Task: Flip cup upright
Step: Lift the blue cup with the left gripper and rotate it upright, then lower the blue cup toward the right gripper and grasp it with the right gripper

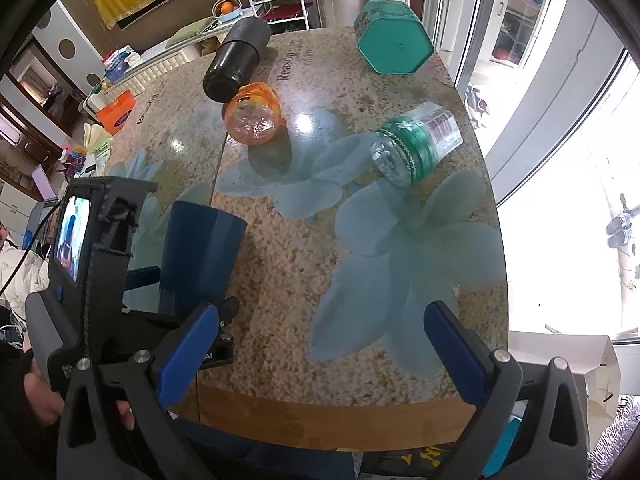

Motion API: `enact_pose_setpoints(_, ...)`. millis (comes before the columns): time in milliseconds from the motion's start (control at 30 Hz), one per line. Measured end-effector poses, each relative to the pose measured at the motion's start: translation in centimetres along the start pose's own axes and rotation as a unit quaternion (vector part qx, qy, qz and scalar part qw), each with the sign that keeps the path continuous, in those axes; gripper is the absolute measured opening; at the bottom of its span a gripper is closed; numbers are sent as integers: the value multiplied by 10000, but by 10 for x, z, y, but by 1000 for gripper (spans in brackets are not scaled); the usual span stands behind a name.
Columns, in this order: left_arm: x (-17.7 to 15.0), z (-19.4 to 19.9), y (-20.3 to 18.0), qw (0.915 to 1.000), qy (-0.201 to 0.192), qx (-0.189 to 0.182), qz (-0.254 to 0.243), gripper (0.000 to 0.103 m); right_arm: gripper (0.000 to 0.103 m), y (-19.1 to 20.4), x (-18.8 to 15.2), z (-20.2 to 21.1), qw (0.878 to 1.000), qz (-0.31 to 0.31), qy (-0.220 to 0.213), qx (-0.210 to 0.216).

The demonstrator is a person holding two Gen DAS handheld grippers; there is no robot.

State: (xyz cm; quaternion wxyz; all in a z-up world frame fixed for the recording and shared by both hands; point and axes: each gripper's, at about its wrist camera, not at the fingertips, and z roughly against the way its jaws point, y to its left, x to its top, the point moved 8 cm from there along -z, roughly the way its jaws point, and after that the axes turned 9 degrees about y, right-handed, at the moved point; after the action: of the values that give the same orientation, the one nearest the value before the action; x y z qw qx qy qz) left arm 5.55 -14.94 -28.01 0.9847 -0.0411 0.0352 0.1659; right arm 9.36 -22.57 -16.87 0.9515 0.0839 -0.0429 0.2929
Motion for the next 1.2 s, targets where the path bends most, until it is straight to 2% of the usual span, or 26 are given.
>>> enact_pose_setpoints(100, 0, 7, 14, 10000, -25, 34, -29, 103, 103, 0, 2, 1, 10000, -12, -30, 3)
enact_pose_setpoints(167, 3, 13, 22, 9999, -4, -104, -120, 103, 103, 0, 3, 3, 10000, -27, -63, 12)
enact_pose_setpoints(533, 13, 76, 12, 9933, -383, -364, -1026, 103, 103, 18, 19, 24, 9993, -174, -336, 27)
enact_pose_setpoints(600, 4, 85, 25, 9917, -441, -424, -1134, 103, 103, 24, 22, 27, 9989, -250, -401, -10)
enact_pose_setpoints(833, 7, 109, 77, 9884, -748, -407, -1260, 103, 103, 50, 34, 29, 9974, -499, -511, -64)
enact_pose_setpoints(1200, 19, 100, 148, 9899, -795, -291, -1133, 103, 103, 94, 53, 1, 9982, -506, -262, -172)
